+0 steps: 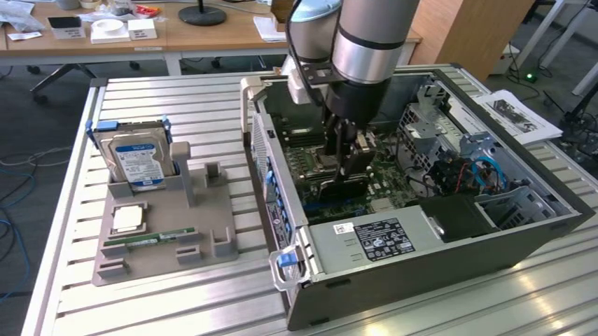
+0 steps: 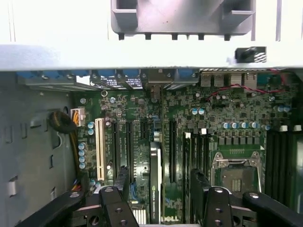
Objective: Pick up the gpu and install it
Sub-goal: 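Insert the gpu into the slot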
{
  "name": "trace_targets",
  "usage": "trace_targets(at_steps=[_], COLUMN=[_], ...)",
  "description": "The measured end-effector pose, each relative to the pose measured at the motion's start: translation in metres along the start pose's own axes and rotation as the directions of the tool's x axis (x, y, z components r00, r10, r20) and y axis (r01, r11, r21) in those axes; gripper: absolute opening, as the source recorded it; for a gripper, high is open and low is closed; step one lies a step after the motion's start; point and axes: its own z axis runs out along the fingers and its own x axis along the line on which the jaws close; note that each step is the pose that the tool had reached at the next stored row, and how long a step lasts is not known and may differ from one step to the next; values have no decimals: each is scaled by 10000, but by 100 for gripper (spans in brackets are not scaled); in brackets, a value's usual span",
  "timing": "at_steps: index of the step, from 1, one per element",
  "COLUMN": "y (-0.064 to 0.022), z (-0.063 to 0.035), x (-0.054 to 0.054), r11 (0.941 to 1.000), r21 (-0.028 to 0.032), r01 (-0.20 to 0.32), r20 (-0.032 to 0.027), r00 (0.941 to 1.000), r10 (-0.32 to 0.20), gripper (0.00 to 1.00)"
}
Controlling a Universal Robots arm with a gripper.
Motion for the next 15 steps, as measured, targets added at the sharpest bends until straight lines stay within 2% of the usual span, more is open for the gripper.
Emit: trace_targets(at_steps=[11,15], y=[-3,-3], z=[-286,-314], x=[-6,-7], r11=[10000,10000], r21=[39,45], r01=[0,0], r20=[-4,-7], r00=[10000,10000], r10=[0,0], gripper=[63,63])
